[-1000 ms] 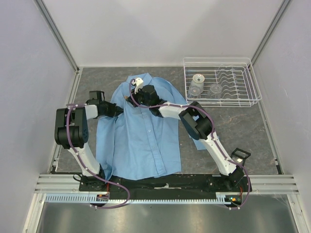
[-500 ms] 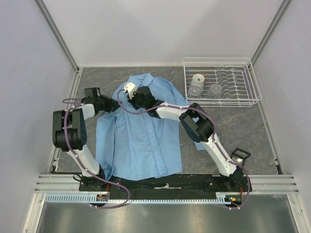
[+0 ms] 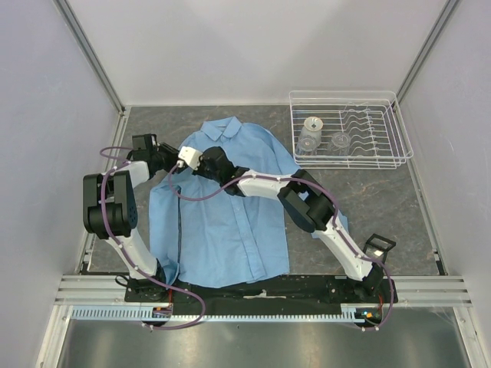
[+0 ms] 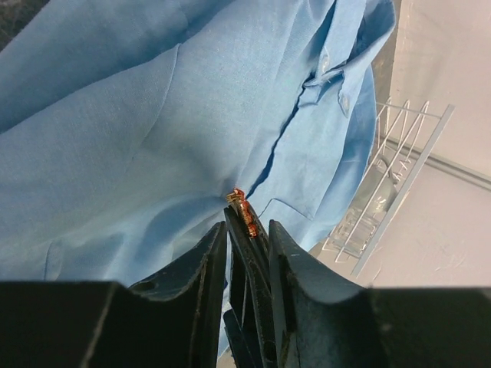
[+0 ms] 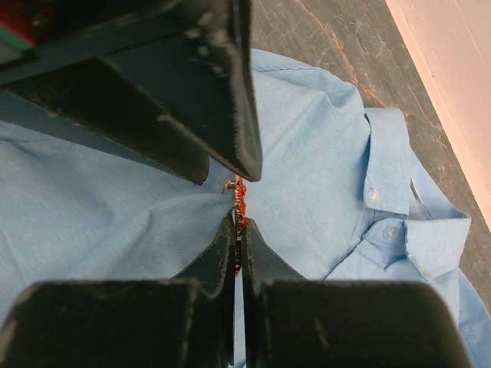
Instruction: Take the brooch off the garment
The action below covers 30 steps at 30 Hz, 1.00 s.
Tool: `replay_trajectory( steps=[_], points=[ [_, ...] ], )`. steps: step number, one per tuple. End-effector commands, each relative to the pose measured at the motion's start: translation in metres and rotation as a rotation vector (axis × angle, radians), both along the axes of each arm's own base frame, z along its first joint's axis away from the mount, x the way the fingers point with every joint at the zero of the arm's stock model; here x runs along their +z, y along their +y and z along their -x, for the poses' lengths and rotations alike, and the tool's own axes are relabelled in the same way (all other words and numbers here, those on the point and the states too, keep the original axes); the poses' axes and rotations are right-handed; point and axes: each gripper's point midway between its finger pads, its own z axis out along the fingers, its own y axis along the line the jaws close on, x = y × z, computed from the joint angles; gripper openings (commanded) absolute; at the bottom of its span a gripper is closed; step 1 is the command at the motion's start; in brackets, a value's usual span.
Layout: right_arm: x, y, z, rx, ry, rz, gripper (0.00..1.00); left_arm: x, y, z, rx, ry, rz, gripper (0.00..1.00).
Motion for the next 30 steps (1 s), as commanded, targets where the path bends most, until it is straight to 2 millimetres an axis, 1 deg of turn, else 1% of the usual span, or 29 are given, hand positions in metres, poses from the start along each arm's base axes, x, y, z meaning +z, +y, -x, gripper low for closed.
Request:
replay_trajectory(
  steps=[1, 2, 3, 4, 7, 9, 10, 12, 16, 20, 22, 26, 30],
  points=[
    [0.038, 0.003, 0.002, 0.021, -0.074, -0.019, 0.01, 0.021, -0.001, -0.004, -0.047, -0.062, -0.019, 0.36],
    [0.034, 0.002, 0.003, 0.026, -0.063, -0.019, 0.0, 0.017, -0.002, -0.002, -0.05, -0.037, -0.016, 0.37],
    [0.035, 0.003, 0.004, 0.032, -0.056, -0.027, 0.0, 0.018, -0.001, -0.005, -0.05, -0.036, -0.018, 0.37],
    [0.035, 0.007, 0.007, 0.054, -0.035, -0.047, 0.0, 0.015, 0.0, -0.004, -0.048, -0.022, -0.025, 0.37],
    [0.033, 0.009, 0.01, 0.079, 0.006, -0.082, 0.0, 0.012, 0.001, -0.006, -0.047, -0.004, -0.028, 0.38],
    [0.033, 0.006, 0.005, 0.061, 0.031, -0.107, 0.0, 0.009, 0.0, -0.006, -0.048, 0.006, -0.023, 0.38],
    [0.033, 0.008, 0.007, 0.077, 0.044, -0.119, 0.0, 0.005, 0.0, -0.006, -0.046, 0.02, -0.014, 0.38],
    [0.032, 0.007, 0.004, 0.074, 0.074, -0.151, 0.0, 0.001, -0.002, -0.005, -0.049, 0.036, 0.006, 0.37],
    [0.034, 0.005, 0.001, 0.062, 0.092, -0.189, 0.0, -0.007, -0.005, -0.004, -0.032, 0.087, 0.036, 0.33],
    [0.037, 0.002, -0.003, 0.036, 0.102, -0.225, 0.0, -0.012, -0.011, -0.003, -0.019, 0.119, 0.062, 0.34],
    [0.038, 0.004, -0.002, 0.037, 0.114, -0.243, 0.0, -0.016, -0.011, -0.003, 0.004, 0.144, 0.07, 0.35],
    [0.038, 0.005, 0.001, 0.048, 0.128, -0.263, 0.0, -0.018, -0.016, -0.007, 0.009, 0.15, 0.076, 0.35],
    [0.042, 0.006, 0.003, 0.055, 0.135, -0.285, 0.0, -0.025, -0.012, -0.01, 0.044, 0.169, 0.066, 0.35]
  ],
)
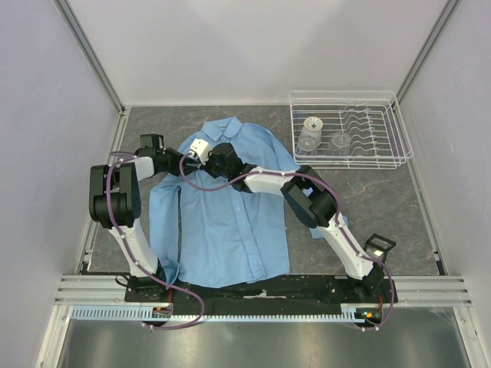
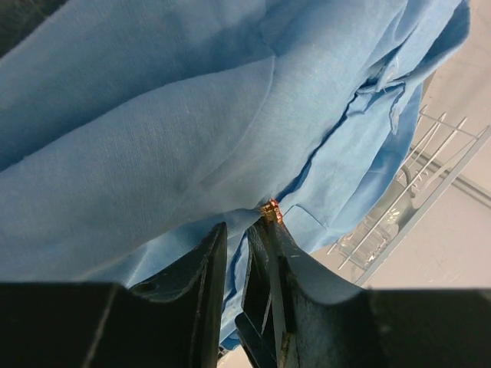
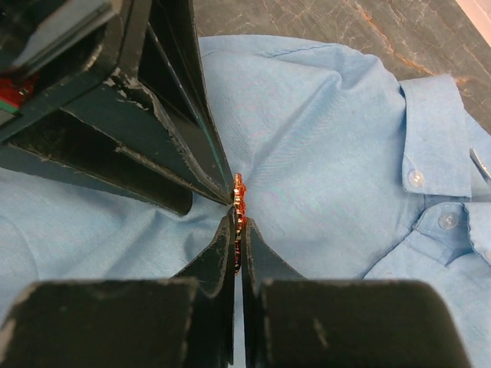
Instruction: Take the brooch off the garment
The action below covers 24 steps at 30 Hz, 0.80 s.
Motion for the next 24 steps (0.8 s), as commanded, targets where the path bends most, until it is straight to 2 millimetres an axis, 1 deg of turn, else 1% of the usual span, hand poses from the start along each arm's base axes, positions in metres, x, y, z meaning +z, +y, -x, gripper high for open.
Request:
replay_trajectory(
  steps=[1, 10, 11, 14, 17, 18, 19, 20, 22, 24],
  points=[
    [0.055, 0.011, 0.003, 0.034, -0.034, -0.126, 0.0, 0.004, 0.002, -0.013, 0.053, 0.01, 0.014, 0.35],
    [0.055, 0.012, 0.006, 0.045, -0.023, -0.142, 0.0, 0.004, 0.001, -0.021, 0.059, -0.021, 0.012, 0.35],
    [0.056, 0.014, 0.008, 0.055, -0.019, -0.147, 0.0, 0.005, 0.001, -0.022, 0.062, -0.033, 0.014, 0.34],
    [0.057, 0.014, 0.007, 0.054, -0.012, -0.16, 0.0, 0.003, 0.001, -0.021, 0.068, -0.024, 0.02, 0.27],
    [0.057, 0.013, 0.006, 0.054, 0.009, -0.183, 0.0, 0.007, 0.001, -0.019, 0.059, -0.044, 0.011, 0.28],
    [0.057, 0.013, 0.006, 0.054, 0.017, -0.189, 0.0, 0.017, 0.002, -0.023, 0.052, -0.091, -0.001, 0.3],
    [0.056, 0.012, 0.006, 0.046, 0.036, -0.201, 0.0, 0.021, 0.002, -0.023, 0.052, -0.113, -0.006, 0.31],
    [0.055, 0.012, 0.006, 0.043, 0.045, -0.206, 0.0, 0.02, 0.002, -0.018, 0.05, -0.119, -0.008, 0.31],
    [0.056, 0.012, 0.008, 0.046, 0.056, -0.216, 0.0, 0.031, 0.003, -0.021, 0.053, -0.177, -0.02, 0.33],
    [0.053, 0.012, 0.009, 0.046, 0.062, -0.22, 0.0, 0.031, 0.002, -0.018, 0.047, -0.184, -0.015, 0.34]
  ],
)
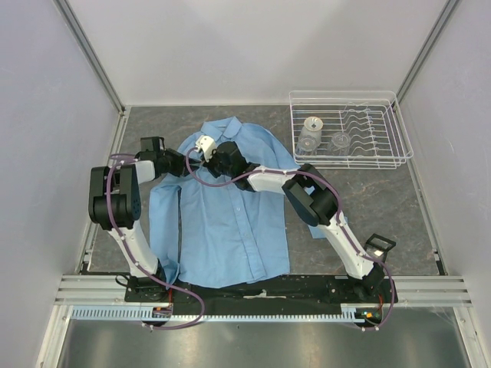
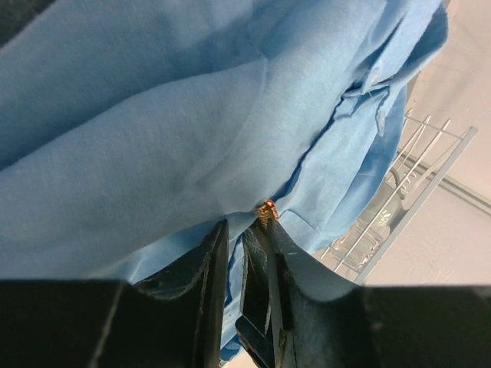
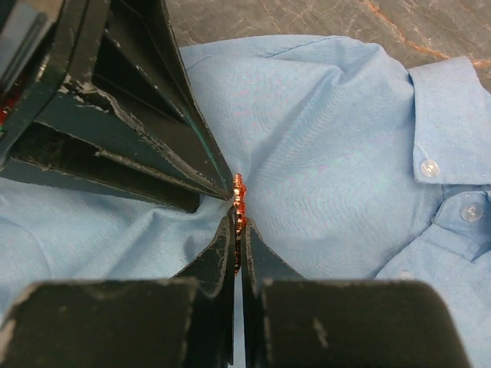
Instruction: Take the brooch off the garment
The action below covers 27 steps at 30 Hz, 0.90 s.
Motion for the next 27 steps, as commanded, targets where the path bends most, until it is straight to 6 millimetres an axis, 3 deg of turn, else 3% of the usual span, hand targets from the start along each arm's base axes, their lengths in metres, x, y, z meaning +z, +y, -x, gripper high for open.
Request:
replay_trajectory(
  steps=[1, 10, 27],
  points=[
    [0.056, 0.013, 0.008, 0.042, -0.025, -0.124, 0.0, 0.037, 0.003, -0.015, 0.009, -0.169, -0.022, 0.34],
    [0.055, 0.014, 0.009, 0.042, -0.021, -0.126, 0.0, 0.03, 0.0, -0.017, 0.024, -0.186, 0.017, 0.26],
    [0.06, 0.014, 0.011, 0.068, -0.015, -0.156, 0.0, 0.01, 0.002, -0.013, 0.04, -0.145, 0.012, 0.35]
  ],
)
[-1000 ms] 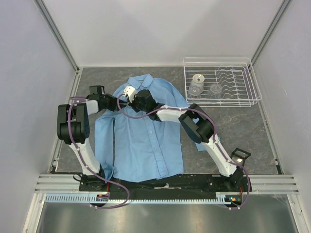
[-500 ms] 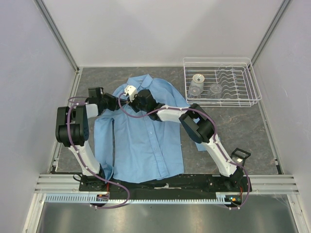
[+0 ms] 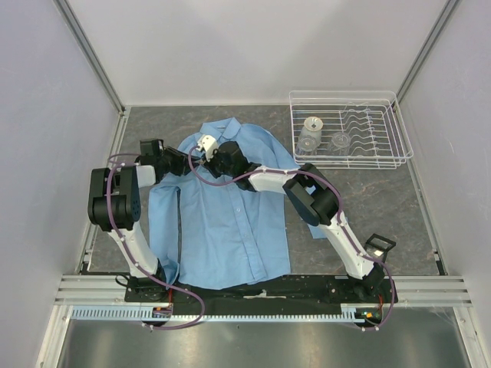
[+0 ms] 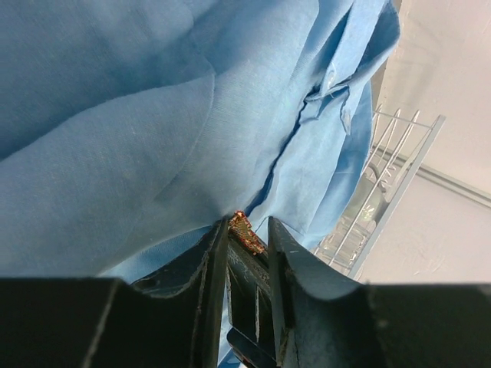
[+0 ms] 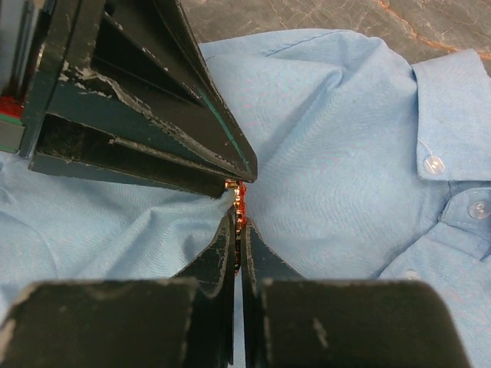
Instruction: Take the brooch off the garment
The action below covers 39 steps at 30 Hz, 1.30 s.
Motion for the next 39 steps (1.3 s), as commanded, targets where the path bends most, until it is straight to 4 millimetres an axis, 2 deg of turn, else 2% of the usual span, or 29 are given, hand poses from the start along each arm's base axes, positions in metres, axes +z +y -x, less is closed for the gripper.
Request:
replay_trajectory(
  steps=[1, 22, 39],
  points=[
    [0.057, 0.014, 0.007, 0.058, -0.055, -0.115, 0.0, -0.003, 0.001, -0.005, 0.024, -0.008, 0.011, 0.35],
    [0.068, 0.026, 0.019, 0.156, -0.06, -0.216, 0.0, -0.012, -0.008, -0.007, 0.004, 0.006, 0.022, 0.35],
    [0.066, 0.031, 0.023, 0.184, -0.039, -0.222, 0.0, -0.012, -0.017, -0.011, -0.021, -0.001, 0.055, 0.38]
  ],
)
